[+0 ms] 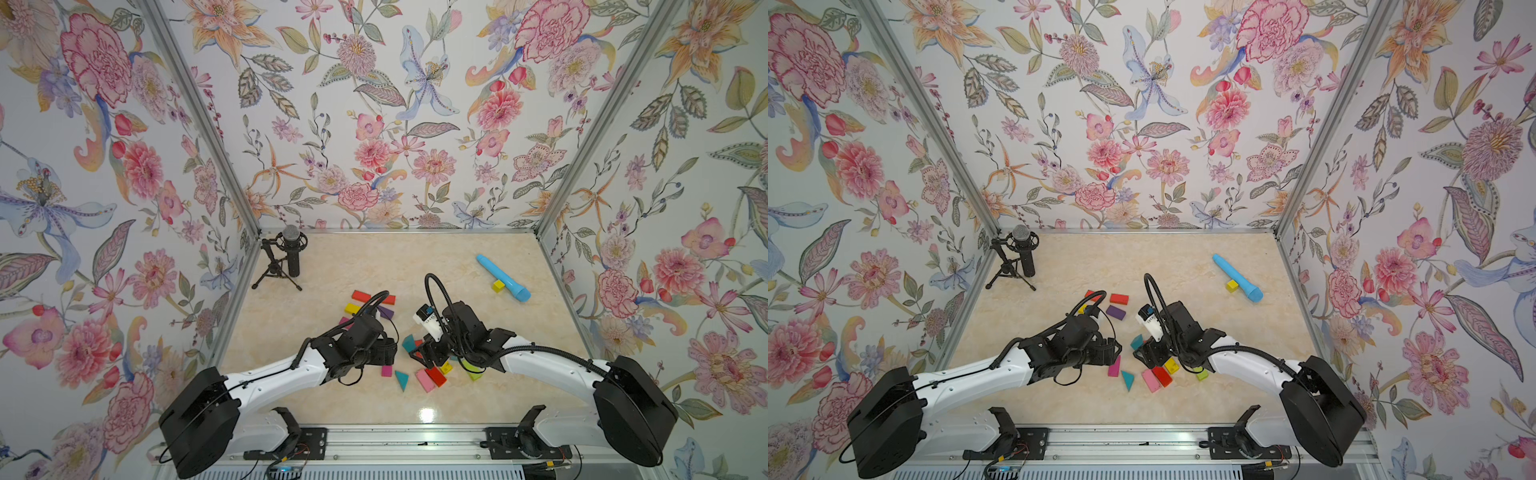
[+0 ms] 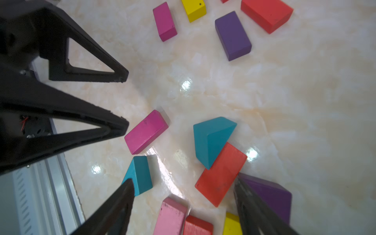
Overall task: Assemble a piece of candy with building blocks
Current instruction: Pick up the building block from the center of the board.
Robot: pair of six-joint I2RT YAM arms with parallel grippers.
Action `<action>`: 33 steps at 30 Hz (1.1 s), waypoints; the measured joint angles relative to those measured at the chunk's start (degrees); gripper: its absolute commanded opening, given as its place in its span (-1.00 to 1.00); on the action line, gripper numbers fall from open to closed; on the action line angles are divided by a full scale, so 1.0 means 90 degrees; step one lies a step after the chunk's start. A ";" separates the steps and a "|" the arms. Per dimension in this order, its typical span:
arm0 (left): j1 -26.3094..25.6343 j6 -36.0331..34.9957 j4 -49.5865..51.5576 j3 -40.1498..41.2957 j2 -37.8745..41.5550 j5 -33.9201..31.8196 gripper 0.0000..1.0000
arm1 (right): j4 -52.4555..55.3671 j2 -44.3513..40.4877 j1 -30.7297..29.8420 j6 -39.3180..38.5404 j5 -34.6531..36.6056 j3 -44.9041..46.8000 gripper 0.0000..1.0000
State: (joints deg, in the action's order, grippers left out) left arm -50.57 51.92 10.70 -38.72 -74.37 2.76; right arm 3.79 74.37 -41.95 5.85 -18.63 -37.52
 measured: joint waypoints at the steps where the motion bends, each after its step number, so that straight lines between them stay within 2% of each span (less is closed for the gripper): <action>1: -0.0051 -0.0002 0.0000 -0.0097 -0.0148 -0.0075 0.59 | -0.0078 -0.0141 0.0121 0.0087 -0.0034 0.0044 0.64; 5: -0.0223 -0.0056 0.0092 -0.0432 -0.0646 -0.0359 0.41 | -0.0282 -0.0440 0.0444 0.0359 -0.0061 0.0257 0.72; 10: -0.0330 -0.0129 0.0148 -0.0641 -0.1127 -0.0486 0.30 | -0.0291 -0.0466 0.0699 0.0549 -0.0083 0.0527 0.79; 21: -0.0476 -0.0177 0.0444 -0.0663 -0.1443 -0.0546 0.23 | -0.0318 -0.0651 0.0780 0.0595 -0.0109 0.0680 0.85; 27: -0.0525 -0.0226 0.0539 -0.0661 -0.1588 -0.0527 0.03 | -0.0413 -0.0651 0.0809 0.0583 -0.0134 0.0692 0.86; 31: -0.0590 -0.0289 0.0595 -0.0661 -0.1727 -0.0527 -0.18 | -0.0457 -0.0651 0.0862 0.0544 -0.0155 0.0748 0.88; 33: -0.0610 -0.0301 0.0610 -0.0663 -0.1787 -0.0549 -0.20 | -0.0457 -0.0658 0.0886 0.0520 -0.0170 0.0760 0.88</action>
State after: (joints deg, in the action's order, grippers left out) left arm -56.05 49.21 16.19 -44.69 -90.45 -2.17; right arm -0.32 68.45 -33.98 10.52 -20.16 -30.68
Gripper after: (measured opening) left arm 0.413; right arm 0.938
